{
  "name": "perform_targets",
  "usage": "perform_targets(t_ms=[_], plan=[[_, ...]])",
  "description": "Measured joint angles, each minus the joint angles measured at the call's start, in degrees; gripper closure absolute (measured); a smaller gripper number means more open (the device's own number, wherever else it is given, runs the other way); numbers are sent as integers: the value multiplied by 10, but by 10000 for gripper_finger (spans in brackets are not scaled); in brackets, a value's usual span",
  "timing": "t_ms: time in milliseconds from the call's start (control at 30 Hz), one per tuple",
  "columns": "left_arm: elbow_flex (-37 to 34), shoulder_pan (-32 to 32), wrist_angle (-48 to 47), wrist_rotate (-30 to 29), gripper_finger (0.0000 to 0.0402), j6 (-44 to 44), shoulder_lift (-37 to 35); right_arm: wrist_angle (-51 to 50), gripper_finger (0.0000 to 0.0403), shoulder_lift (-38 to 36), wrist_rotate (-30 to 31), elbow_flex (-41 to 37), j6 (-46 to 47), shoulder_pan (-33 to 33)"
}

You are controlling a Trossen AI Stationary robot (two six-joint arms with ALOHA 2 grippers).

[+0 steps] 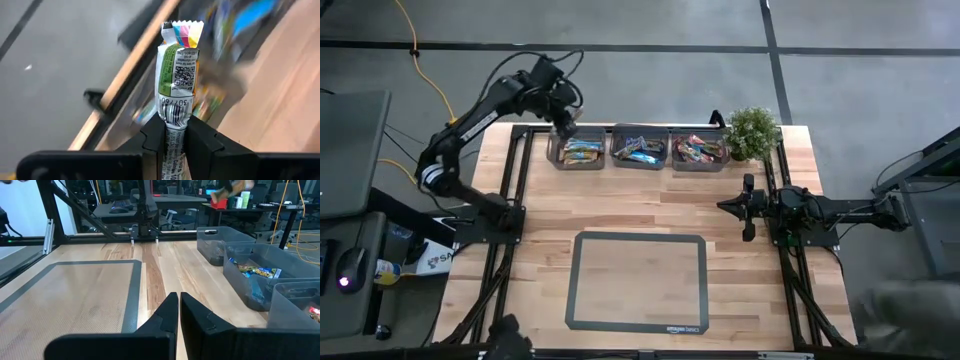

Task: Pick and place Granola Bars by type
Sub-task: Put the orange granola bar into the left black bin

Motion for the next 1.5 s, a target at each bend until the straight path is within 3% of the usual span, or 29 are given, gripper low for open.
perform_targets(t_ms=[267, 700, 1267, 1500], plan=[[0, -1, -64, -122, 347, 190, 75, 0, 400, 0, 0, 0, 0, 0], [0, -25, -15, -94, 347, 320, 147, 0, 400, 0, 0, 0, 0, 0], [-1, -31, -21, -124, 347, 359, 183, 0, 400, 0, 0, 0, 0, 0], [-1, -31, 2, -73, 347, 328, 189, 0, 400, 0, 0, 0, 0, 0]])
